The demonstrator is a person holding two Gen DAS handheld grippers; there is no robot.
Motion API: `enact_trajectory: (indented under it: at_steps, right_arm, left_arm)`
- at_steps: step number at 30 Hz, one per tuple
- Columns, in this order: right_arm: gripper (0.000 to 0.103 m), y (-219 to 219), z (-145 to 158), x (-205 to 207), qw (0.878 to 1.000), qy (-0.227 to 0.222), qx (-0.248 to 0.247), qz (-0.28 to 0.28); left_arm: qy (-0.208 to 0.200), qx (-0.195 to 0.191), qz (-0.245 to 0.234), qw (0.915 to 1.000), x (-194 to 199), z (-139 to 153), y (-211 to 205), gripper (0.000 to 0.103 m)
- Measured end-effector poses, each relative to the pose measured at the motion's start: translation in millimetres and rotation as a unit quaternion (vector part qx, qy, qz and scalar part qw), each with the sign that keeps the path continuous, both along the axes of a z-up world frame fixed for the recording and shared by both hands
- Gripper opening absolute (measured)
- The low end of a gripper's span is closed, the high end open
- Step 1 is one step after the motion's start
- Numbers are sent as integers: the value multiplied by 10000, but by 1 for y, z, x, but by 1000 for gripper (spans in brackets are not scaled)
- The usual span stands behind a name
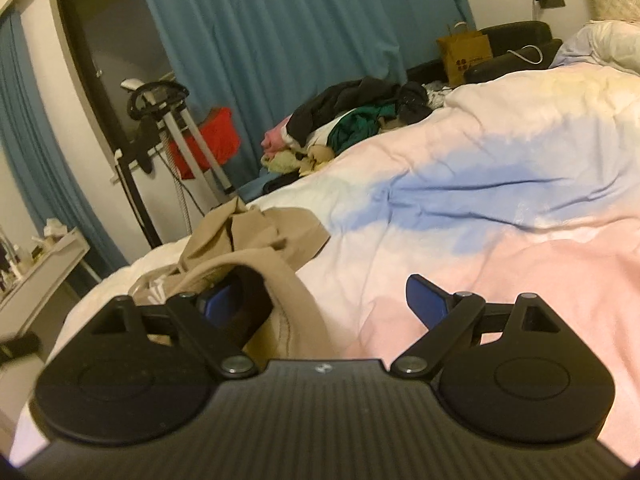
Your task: Fold clothes
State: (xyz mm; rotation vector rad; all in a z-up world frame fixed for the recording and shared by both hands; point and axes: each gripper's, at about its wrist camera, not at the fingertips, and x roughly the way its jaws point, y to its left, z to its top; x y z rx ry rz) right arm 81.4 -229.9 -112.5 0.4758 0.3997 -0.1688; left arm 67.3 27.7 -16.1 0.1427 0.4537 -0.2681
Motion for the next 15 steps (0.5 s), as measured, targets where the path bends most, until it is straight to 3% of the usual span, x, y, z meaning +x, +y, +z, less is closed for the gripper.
enact_trajectory:
  at_steps: [3,5,8,11,14,15]
  right_arm:
    - [90,0,-1,1,9999,45,77,45]
    - [90,0,-1,1,9999,70,131,64]
    - [90,-2,-1,1,9997,83,203,50]
    - [90,-5,-1,0,9996,95,282,11]
    - [90,-7,-2,0,9994,132,330,-33]
    - [90,-8,-2,0,9993,146,344,-47]
  left_arm:
    - [-353,573,-757,9949,-17,3,-18,71]
    - [-531,1094,-1293,9841,-31,-9,-40,74]
    - [-782,2052,-1880,9573,-49,-41,-75,76]
    - [-1034,3041,-2239,9202,-60,-81,-106,75]
    - [-1218,3661,-2131,8976,-56,-108,-117,67]
    - [-1270,3769,-2080,8936,-54,-112,-118,65]
